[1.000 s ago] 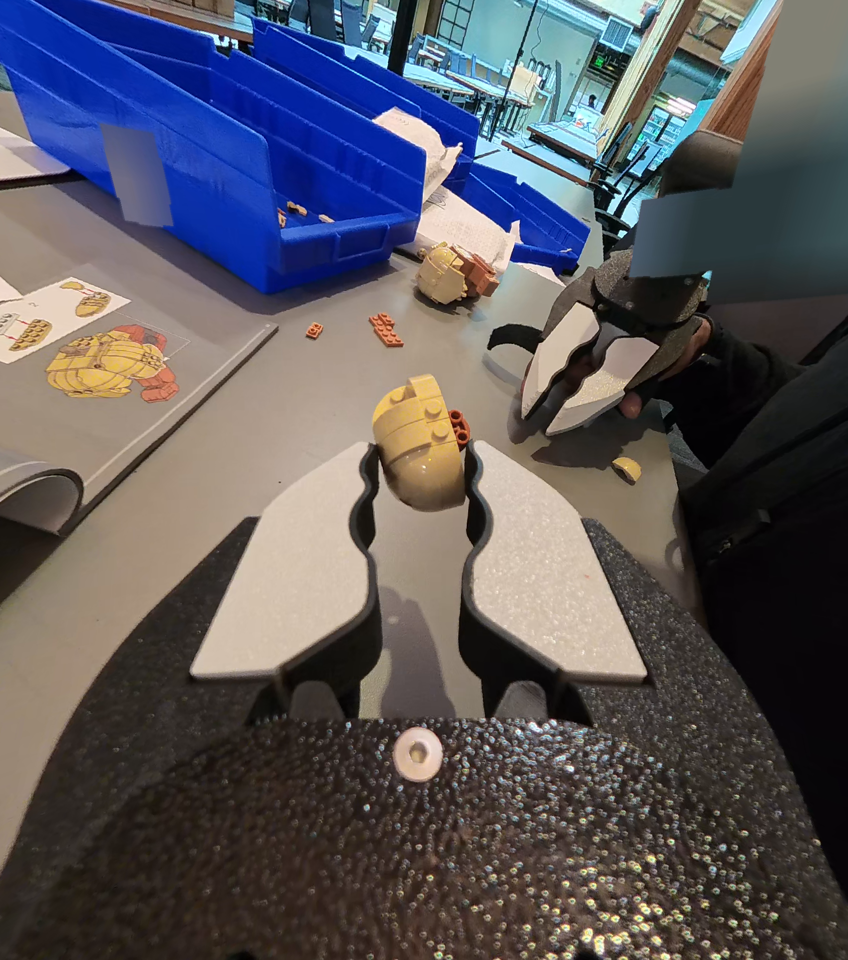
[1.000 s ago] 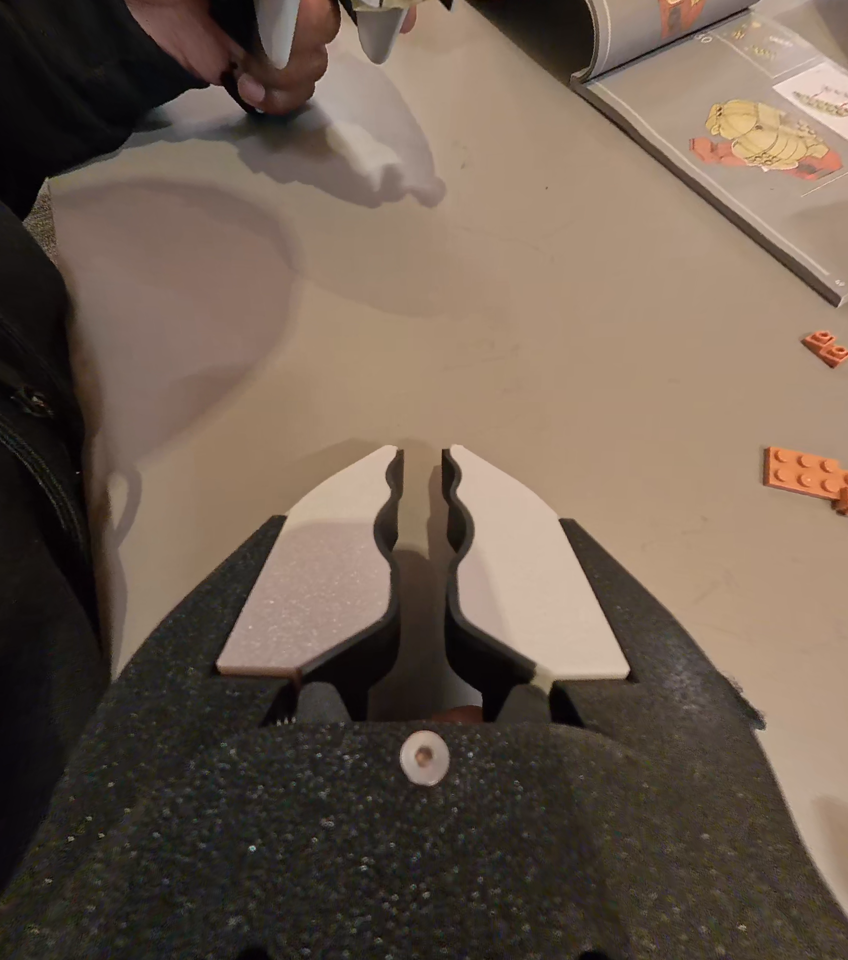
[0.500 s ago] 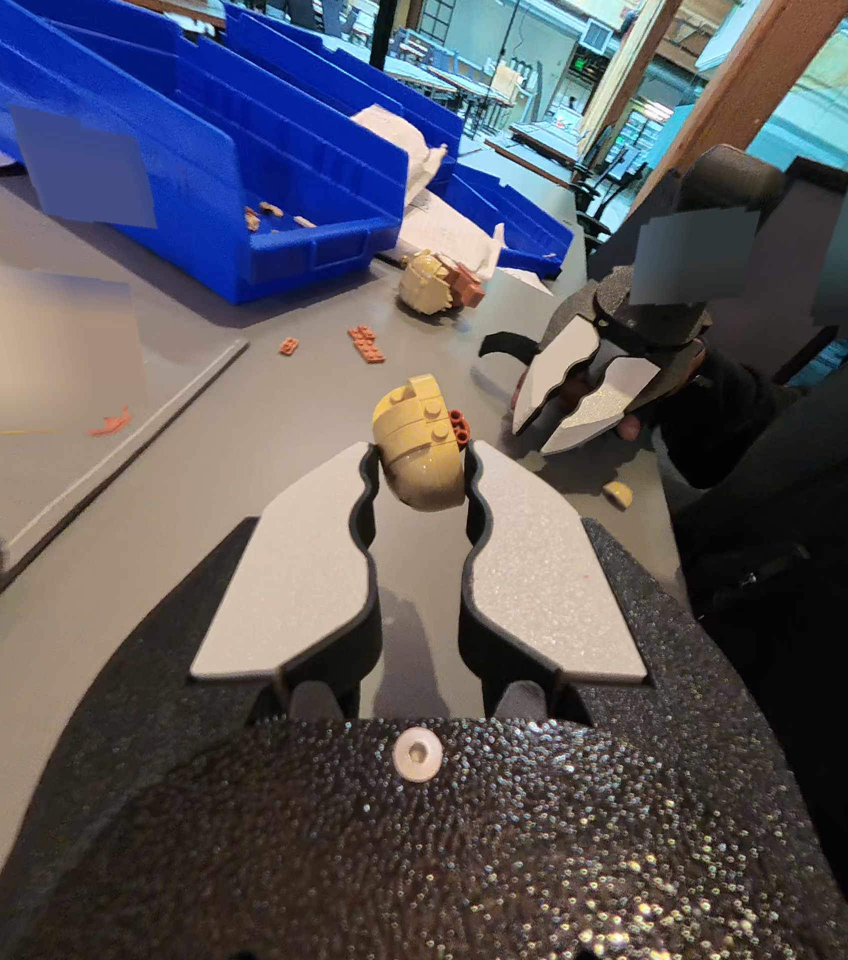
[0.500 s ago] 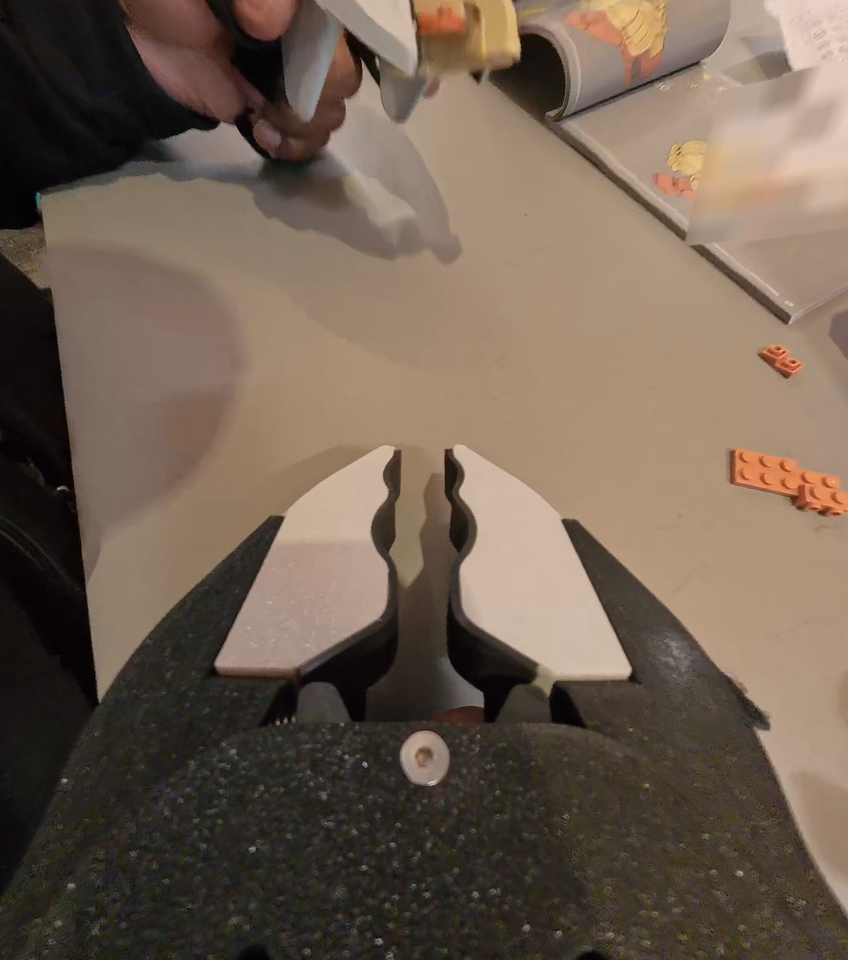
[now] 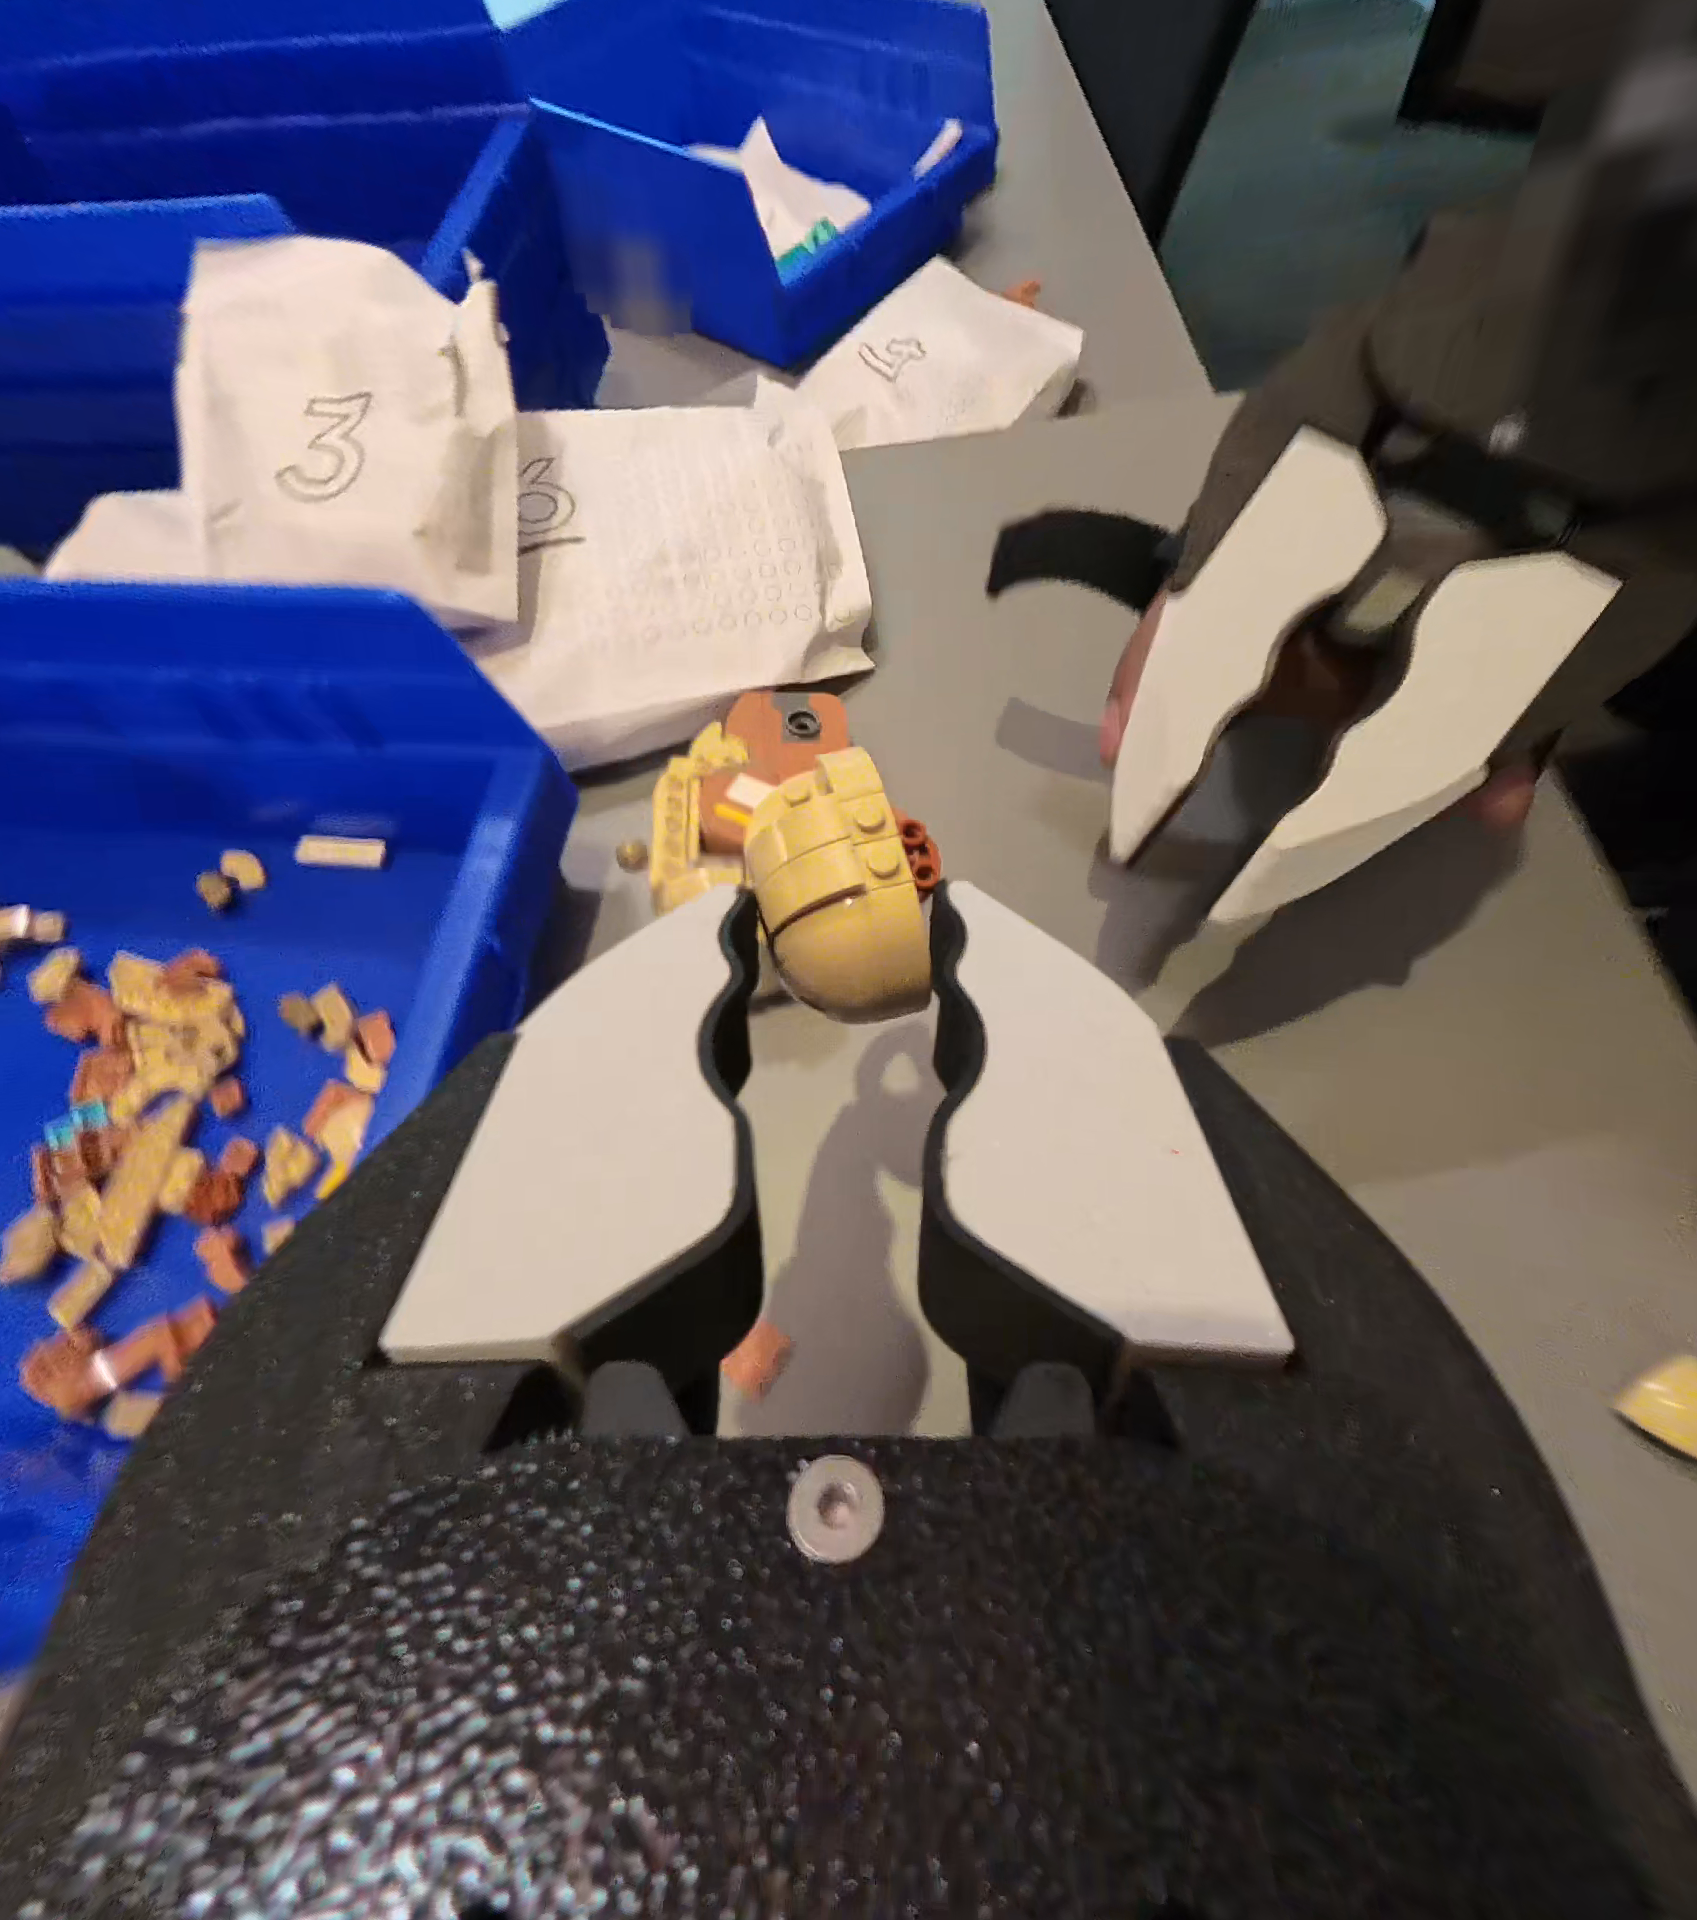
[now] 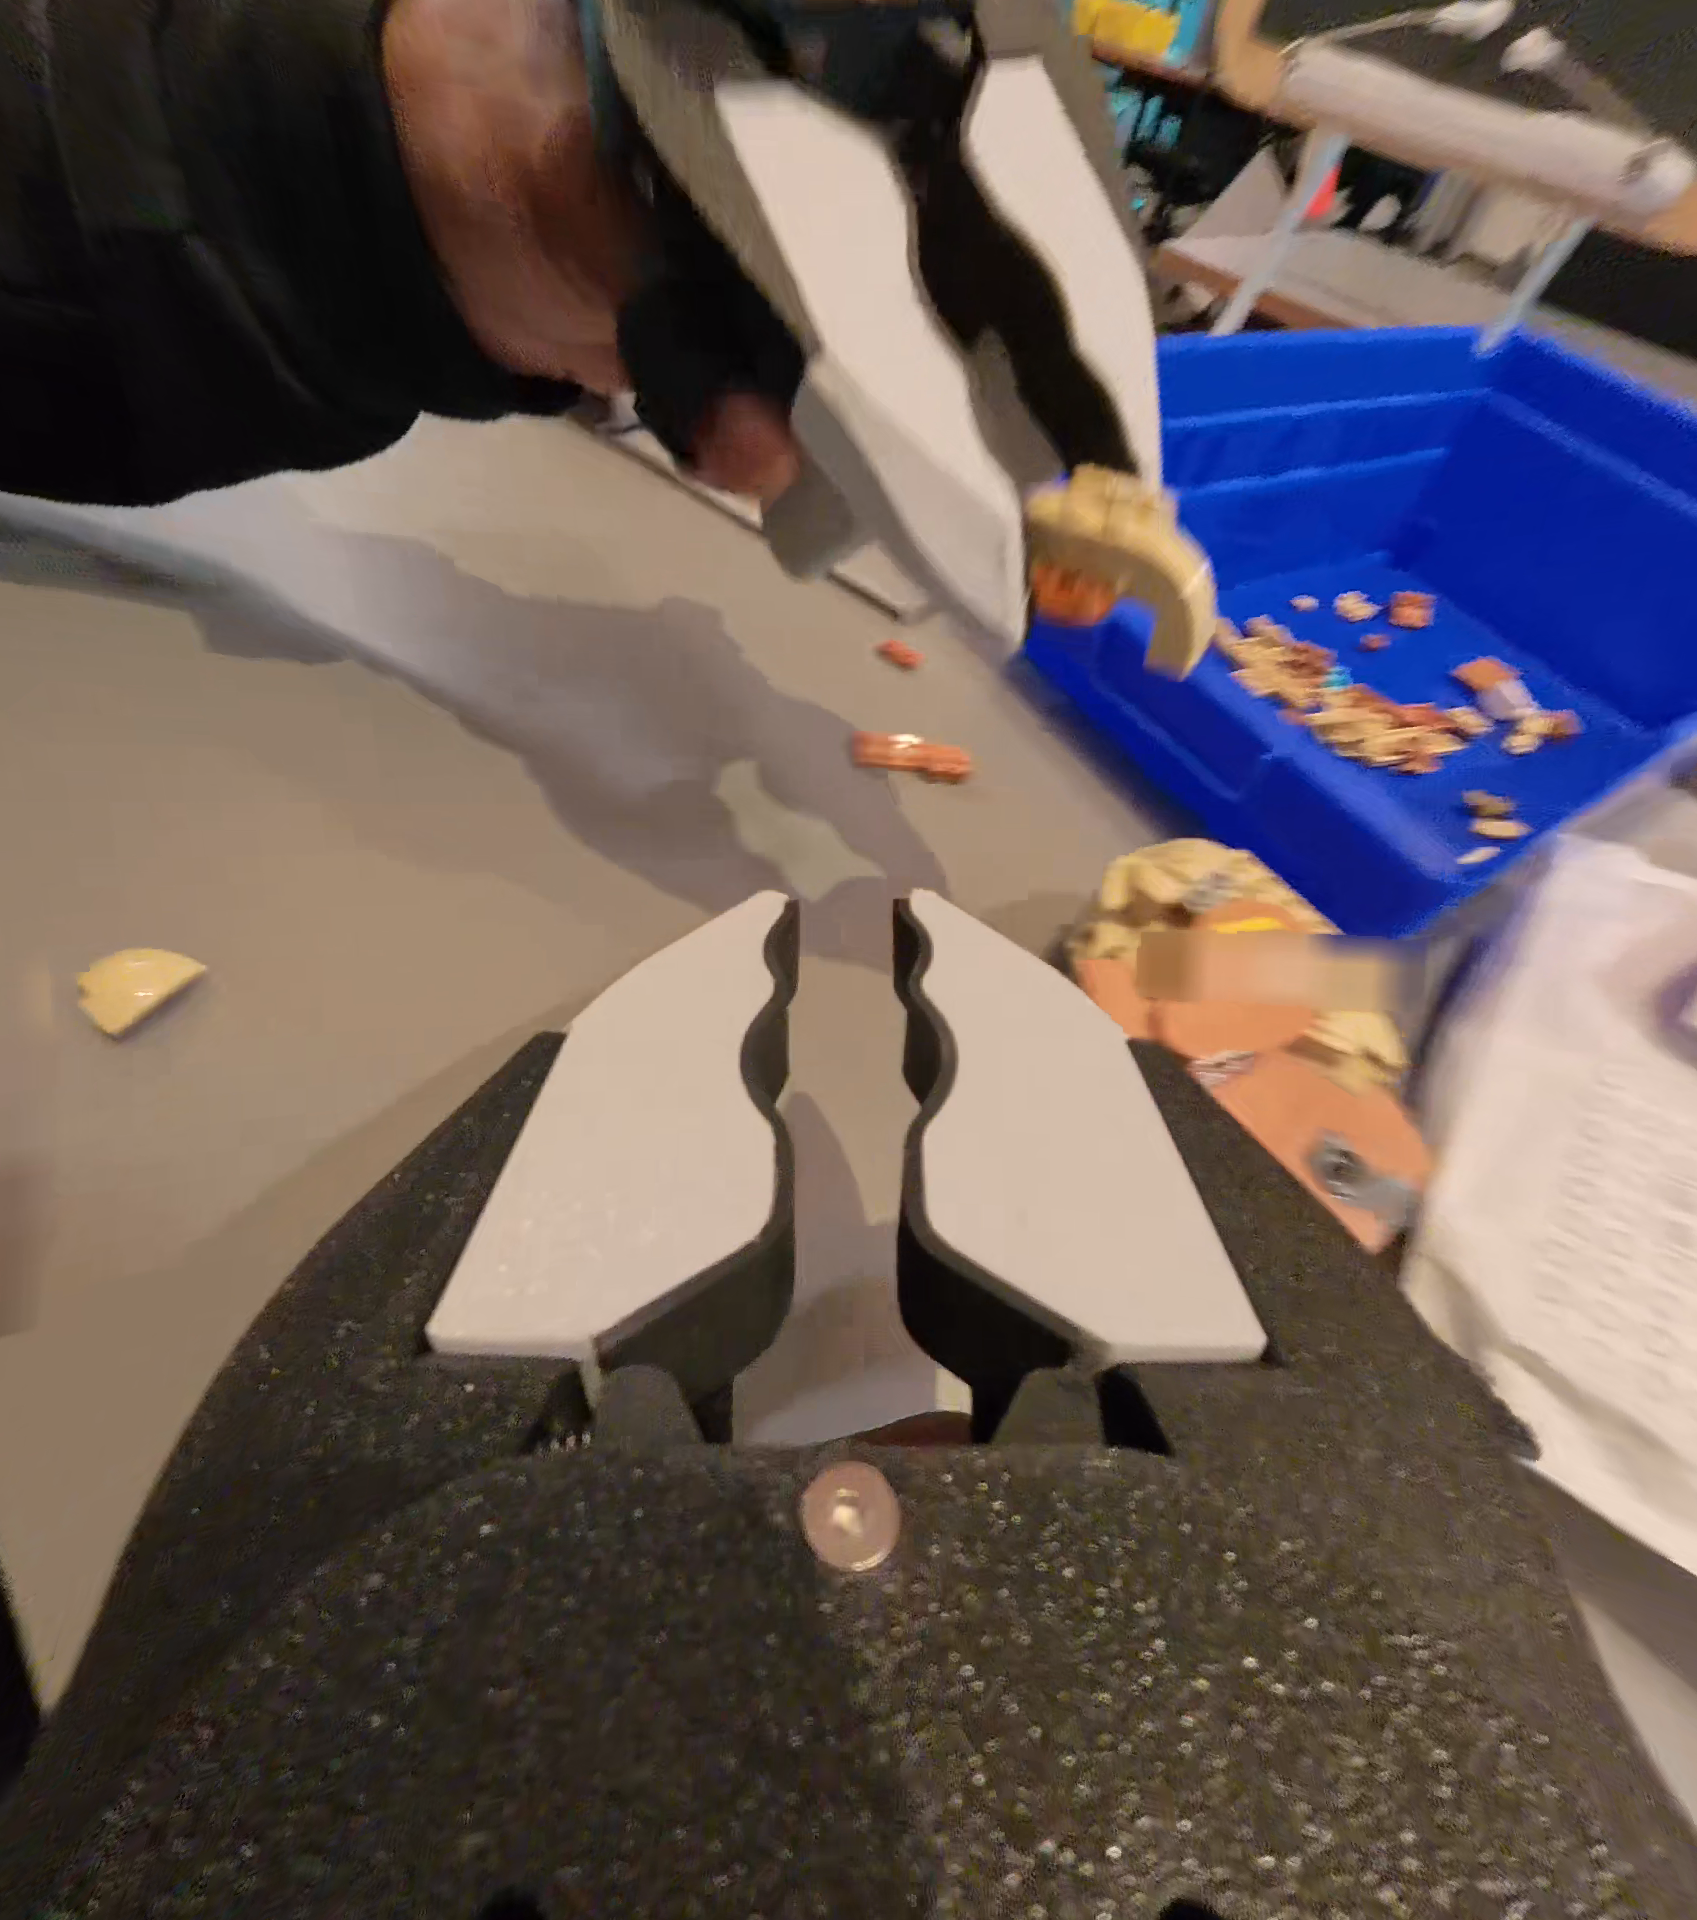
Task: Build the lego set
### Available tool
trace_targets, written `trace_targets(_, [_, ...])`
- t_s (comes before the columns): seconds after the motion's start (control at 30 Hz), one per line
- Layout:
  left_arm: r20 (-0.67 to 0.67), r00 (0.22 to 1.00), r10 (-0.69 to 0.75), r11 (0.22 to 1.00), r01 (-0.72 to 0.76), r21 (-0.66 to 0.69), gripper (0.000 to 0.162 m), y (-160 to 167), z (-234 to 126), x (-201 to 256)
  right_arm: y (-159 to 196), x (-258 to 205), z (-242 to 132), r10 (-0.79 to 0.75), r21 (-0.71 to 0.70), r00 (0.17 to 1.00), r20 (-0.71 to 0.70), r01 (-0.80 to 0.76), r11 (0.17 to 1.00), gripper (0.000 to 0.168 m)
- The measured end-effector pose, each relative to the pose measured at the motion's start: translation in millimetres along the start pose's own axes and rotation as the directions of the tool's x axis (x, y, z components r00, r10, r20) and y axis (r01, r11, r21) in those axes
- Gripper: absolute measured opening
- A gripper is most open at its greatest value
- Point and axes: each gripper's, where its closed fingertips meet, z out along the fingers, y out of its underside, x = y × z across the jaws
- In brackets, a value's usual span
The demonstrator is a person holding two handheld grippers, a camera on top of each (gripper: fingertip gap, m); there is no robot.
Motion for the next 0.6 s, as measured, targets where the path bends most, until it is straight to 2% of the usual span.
trace_targets(0.13, [-0.005, 0.984, 0.176, 0.970, -0.174, -0.171, 0.031, 0.7, 41.1, -19.7, -9.7, 44.8, -14.4, -0.067, 0.018, 0.994, -0.086, 0.069, 0.997, 0.020])
trace_targets(0.23, [-0.047, 0.975, 0.217, 0.937, -0.222, -0.270, 0.031, 7.0, 60.1, -26.9, -10.6, 74.1, -14.3, -0.118, -0.007, 0.985, -0.125, 0.118, 0.993, 0.023])
trace_targets(0.43, [-0.077, 0.970, 0.232, 0.910, -0.244, -0.336, 0.031, 12.4, 75.3, -35.6, 3.0, 98.7, 4.8, -0.125, -0.046, 0.988, -0.088, 0.121, 0.992, 0.028])
trace_targets(0.6, [-0.089, 0.971, 0.220, 0.907, -0.237, -0.349, 0.032, 17.4, 79.9, -39.5, 11.7, 97.4, 16.4, -0.135, -0.067, 0.990, -0.041, 0.132, 0.989, 0.031])
